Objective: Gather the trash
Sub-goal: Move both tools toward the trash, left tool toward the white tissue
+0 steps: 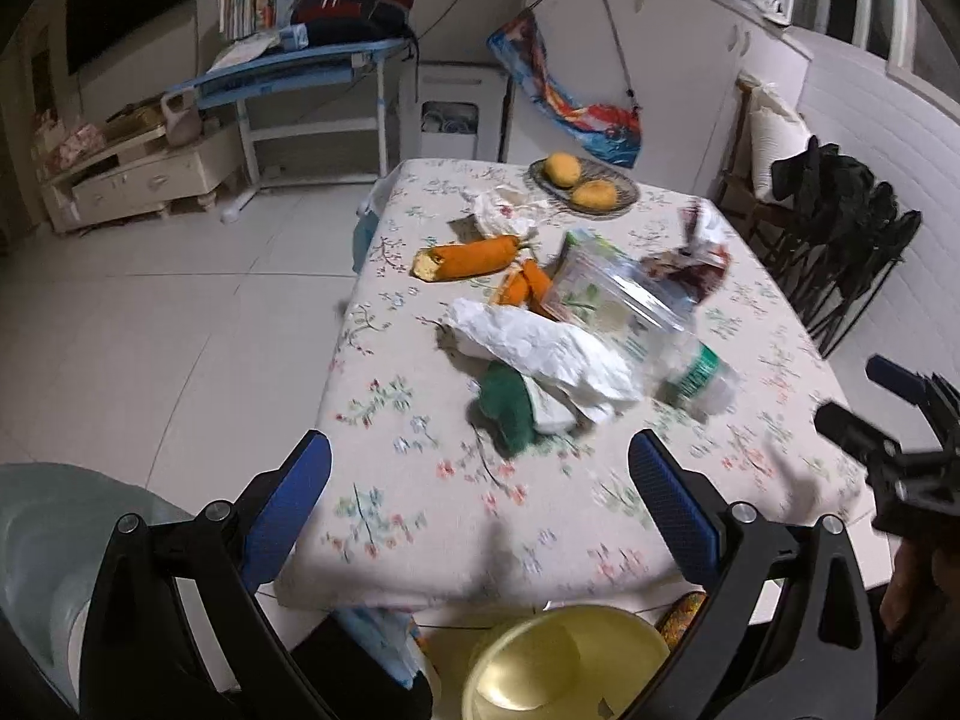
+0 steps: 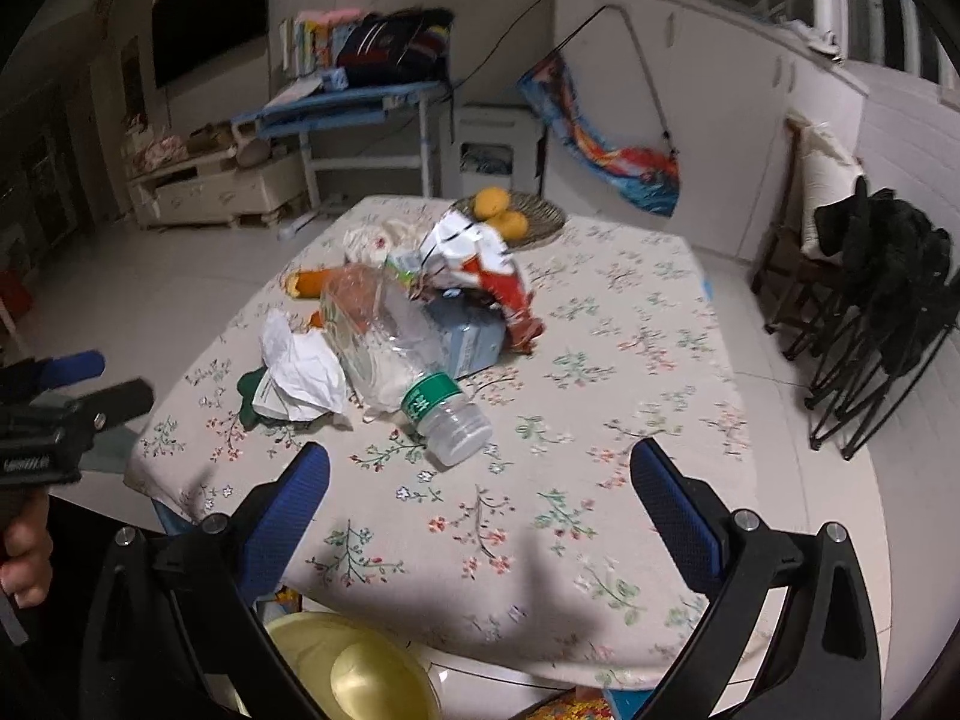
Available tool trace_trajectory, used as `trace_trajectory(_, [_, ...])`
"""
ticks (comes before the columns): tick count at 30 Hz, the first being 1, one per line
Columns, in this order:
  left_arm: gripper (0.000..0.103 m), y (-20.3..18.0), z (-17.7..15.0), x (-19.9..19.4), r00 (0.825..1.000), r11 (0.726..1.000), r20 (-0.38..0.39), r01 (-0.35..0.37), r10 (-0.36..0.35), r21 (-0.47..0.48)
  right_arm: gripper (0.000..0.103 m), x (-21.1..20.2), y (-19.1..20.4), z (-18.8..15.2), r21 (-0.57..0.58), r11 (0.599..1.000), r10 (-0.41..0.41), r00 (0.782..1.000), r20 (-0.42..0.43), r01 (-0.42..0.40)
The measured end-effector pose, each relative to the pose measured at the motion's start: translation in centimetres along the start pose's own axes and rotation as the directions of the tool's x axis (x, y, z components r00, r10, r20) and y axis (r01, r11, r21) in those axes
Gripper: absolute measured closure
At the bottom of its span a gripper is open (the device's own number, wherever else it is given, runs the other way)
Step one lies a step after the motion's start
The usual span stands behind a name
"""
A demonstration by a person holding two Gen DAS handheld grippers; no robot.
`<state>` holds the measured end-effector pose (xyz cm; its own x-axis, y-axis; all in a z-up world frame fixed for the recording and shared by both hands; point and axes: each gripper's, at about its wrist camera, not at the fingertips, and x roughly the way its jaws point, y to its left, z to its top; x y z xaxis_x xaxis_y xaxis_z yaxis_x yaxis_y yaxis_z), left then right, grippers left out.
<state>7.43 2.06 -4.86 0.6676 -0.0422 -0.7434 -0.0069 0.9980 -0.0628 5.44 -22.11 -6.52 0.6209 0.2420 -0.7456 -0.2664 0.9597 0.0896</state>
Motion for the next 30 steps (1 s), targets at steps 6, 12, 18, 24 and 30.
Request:
trace_trajectory(6, [0.007,-1.3,2.3,3.6,1.0,0.997,-0.014,0.027,-0.027,0.07,0.007,3.1,-0.2,1.1,0.005,1.0,0.012,0.998,-0.067,-0.012])
trace_trajectory(12, [0.007,-4.1,3.6,7.7,0.998,0.974,-0.063,0.009,0.006,0.226,0.007,5.0,0.0,1.3,0.0,1.0,0.007,0.993,-0.117,-0.007])
trace_trajectory(18, [0.029,-5.4,3.9,10.2,0.994,0.953,-0.107,0.031,0.001,0.301,0.007,5.4,-0.3,1.3,0.014,1.0,0.012,0.991,-0.131,-0.01])
trace_trajectory(24, [0.087,-5.6,3.9,10.5,0.986,0.944,-0.145,0.122,-0.08,0.307,0.007,6.0,-0.7,1.4,0.05,0.999,0.021,0.991,-0.135,-0.014])
trace_trajectory(30, [0.101,-2.9,4.9,7.6,0.982,0.962,-0.075,0.184,-0.172,0.201,0.007,5.9,-0.5,1.7,0.055,0.998,0.03,0.993,-0.117,-0.024])
